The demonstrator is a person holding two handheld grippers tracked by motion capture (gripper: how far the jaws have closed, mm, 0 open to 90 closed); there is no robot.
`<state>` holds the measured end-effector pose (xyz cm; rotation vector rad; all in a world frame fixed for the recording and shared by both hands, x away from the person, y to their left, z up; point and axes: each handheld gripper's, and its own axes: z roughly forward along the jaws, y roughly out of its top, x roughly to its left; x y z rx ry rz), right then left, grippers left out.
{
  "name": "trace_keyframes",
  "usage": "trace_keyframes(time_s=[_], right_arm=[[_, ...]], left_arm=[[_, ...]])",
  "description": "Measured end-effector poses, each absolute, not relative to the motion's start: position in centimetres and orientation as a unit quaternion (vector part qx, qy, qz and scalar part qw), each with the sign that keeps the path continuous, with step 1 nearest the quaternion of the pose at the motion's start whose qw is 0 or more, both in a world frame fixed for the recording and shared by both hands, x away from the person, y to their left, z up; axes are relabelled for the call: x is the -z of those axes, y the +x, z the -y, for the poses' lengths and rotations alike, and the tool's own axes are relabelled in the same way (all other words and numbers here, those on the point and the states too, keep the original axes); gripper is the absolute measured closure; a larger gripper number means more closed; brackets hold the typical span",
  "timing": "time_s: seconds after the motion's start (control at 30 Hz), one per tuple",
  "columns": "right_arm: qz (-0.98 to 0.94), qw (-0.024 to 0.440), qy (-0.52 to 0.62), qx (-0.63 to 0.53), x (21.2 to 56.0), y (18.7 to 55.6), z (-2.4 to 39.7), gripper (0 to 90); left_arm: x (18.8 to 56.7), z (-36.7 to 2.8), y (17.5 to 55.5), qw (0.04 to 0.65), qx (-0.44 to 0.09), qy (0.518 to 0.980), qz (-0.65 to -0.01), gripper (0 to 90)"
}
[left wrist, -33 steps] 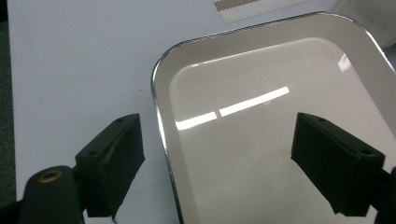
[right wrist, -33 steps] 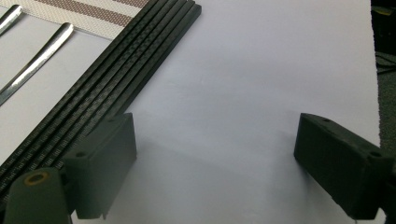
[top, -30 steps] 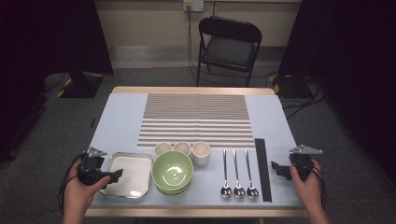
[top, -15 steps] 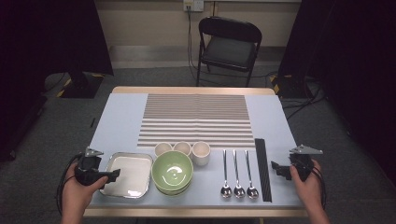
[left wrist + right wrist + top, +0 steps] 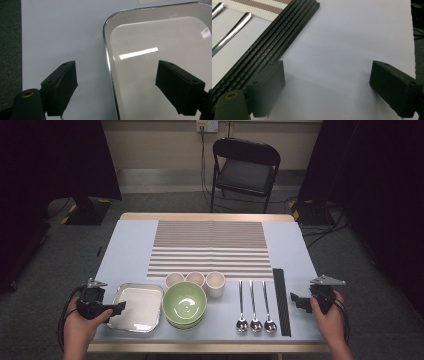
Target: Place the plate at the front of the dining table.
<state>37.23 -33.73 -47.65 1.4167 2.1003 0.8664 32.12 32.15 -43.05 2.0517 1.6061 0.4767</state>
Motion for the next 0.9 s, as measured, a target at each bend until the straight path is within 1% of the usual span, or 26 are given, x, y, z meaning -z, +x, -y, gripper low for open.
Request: trace_keyframes(time_s=[0.47, 0.5, 0.53, 0.57, 0.8, 0.9], right_arm=[[-0.763, 0.229, 0.515, -0.315, 47.65, 37.23, 33.74, 12.1], [-0.763, 0.229, 0.516, -0.315, 47.65, 37.23, 33.73, 12.1], [-0.763, 0.229, 0.516, -0.315, 47.65, 37.23, 33.73, 12.1], [-0.763, 0.23, 0.515, -0.315, 47.66, 37.23, 33.74, 12.1], [-0.763, 0.231, 0.514, -0.315, 47.66, 37.18, 33.73, 12.2], [-0.763, 0.231, 0.514, -0.316, 47.66, 37.17, 33.73, 12.2]], left_arm=[[43.29, -32.51, 32.12, 0.243, -0.17, 0.74, -0.604, 16.9], [43.35, -32.52, 32.1, 0.242, -0.17, 0.738, -0.606, 17.4], [43.37, -32.58, 32.05, 0.24, -0.169, 0.742, -0.603, 21.8], [43.38, -32.62, 32.05, 0.24, -0.169, 0.742, -0.603, 23.5], [43.39, -32.97, 32.16, 0.234, -0.174, 0.733, -0.615, 23.2], [43.29, -32.96, 32.27, 0.236, -0.177, 0.728, -0.619, 25.4]])
